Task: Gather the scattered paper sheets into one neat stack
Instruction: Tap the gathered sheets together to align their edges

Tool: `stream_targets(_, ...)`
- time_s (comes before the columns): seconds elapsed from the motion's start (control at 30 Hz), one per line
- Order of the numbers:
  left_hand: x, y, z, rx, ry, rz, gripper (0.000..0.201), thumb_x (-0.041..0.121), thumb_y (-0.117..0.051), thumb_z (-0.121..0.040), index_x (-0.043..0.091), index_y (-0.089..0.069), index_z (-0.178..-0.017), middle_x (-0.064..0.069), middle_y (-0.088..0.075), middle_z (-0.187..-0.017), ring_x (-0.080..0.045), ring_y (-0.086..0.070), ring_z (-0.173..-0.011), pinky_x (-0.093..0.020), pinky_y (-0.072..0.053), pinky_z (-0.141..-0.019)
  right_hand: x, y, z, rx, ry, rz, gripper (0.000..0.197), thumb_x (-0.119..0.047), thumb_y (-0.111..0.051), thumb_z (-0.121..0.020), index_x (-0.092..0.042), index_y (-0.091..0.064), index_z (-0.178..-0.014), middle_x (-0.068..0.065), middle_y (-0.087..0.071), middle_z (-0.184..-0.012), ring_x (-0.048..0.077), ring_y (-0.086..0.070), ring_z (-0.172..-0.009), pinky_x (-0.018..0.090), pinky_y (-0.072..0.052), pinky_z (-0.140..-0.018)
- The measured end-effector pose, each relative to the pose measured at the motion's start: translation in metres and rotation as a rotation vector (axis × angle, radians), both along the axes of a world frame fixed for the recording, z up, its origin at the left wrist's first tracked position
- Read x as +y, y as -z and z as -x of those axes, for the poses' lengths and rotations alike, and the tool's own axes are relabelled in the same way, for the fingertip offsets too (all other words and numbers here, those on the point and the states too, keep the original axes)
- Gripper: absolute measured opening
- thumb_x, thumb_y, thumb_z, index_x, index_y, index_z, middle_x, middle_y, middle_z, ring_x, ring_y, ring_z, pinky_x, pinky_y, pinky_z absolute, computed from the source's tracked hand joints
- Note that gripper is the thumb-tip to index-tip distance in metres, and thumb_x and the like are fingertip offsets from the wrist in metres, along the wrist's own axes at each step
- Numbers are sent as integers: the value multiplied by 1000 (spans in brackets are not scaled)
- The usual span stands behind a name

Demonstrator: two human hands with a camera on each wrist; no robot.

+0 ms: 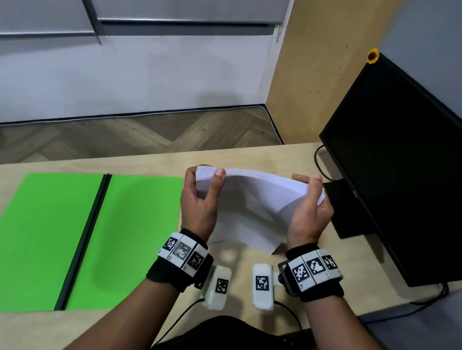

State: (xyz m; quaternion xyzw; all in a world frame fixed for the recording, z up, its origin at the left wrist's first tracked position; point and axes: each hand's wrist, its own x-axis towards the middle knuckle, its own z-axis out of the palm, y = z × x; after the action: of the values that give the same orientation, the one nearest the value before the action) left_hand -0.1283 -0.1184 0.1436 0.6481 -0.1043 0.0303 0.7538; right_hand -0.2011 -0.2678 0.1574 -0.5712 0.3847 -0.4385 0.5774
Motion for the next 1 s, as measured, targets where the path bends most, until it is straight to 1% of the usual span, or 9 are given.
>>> stream_targets(0.1, -6, -4, 1, 8, 48, -8, 42, 54, -59, -84, 15, -59, -100, 4, -67, -94, -10, -62, -89, -28, -48, -86, 2, 5, 4, -7, -132, -28, 66, -74, -47, -81, -21, -72, -111, -5, -72, -113, 11, -65, -111, 43, -50, -100)
stream_targets(0.27, -1, 4, -6, 1, 72, -56, 41, 36, -78, -75, 20, -58, -106, -4, -72, -104, -21, -69, -98, -37, -53, -90, 4, 6, 8, 14, -131, 174, 51, -65, -60, -79, -17, -64, -93, -8, -68, -84, 9, -66, -86, 38, -55, -85)
stream_targets(0.4, 8, 13, -13, -8, 133, -92, 41, 15, -71, -62, 18, -51, -99, -4, -65, -88, -8, -61, -77, -25, -52, -74, -7, 19, 17, -122, -269, 222, 41, -28, -75, -78, -9, -49, -103, -6, -59, -87, 15, -60, -82, 29, -51, -76)
stream_targets(0.5, 15, 19, -20, 32, 210, -104, 41, 8, -68, -59, 16, -52, -96, 2, -60, -82, -1, -56, -68, -17, -48, -66, -16, 40, 22, -58, -338, 114, 38, -3, -66, -68, -9, -54, -104, -1, -61, -87, 15, -61, -80, 31, -52, -73)
stream_targets(0.63, 21, 50, -28, 310, 350, -243, 44, 13, -72, -42, 13, -64, -85, 10, -70, -72, 1, -60, -64, -27, -50, -68, -20, 65, 24, 289, -411, -133, 11, -8, -59, -54, -6, -58, -65, 2, -55, -59, 14, -48, -52, 30, -40, -61)
stream_targets(0.7, 21, 67, -24, 392, 348, -297, 38, 14, -73, -35, 18, -68, -73, 14, -69, -65, 2, -59, -60, -30, -49, -70, -16, 69, 22, 365, -403, -207, 10, -8, -61, -51, -11, -59, -60, 5, -55, -62, 17, -47, -54, 32, -40, -64)
stream_targets(0.83, 9, 66, -21, 460, 230, -225, 24, 0, -60, -35, 17, -68, -49, 11, -66, -55, -4, -56, -54, -28, -46, -64, -10, 62, 13, 212, -241, -284, 10, -3, -63, -48, -13, -63, -46, -7, -59, -53, 19, -53, -60, 30, -42, -61)
stream_targets(0.93, 5, 47, -27, 398, 199, -184, 25, 0, -60, -35, 15, -63, -55, 11, -63, -52, -1, -52, -47, -19, -45, -49, -8, 50, 11, 105, -194, -263, 16, 2, -66, -52, -12, -63, -59, -1, -64, -65, 17, -60, -60, 24, -48, -59)
stream_targets(1.0, 8, 46, -30, 359, 214, -199, 26, 2, -62, -37, 16, -64, -59, 11, -64, -54, -1, -53, -49, -20, -45, -50, -9, 49, 13, 67, -192, -250, 23, 13, -68, -61, -9, -62, -64, -1, -64, -66, 14, -60, -59, 23, -49, -58)
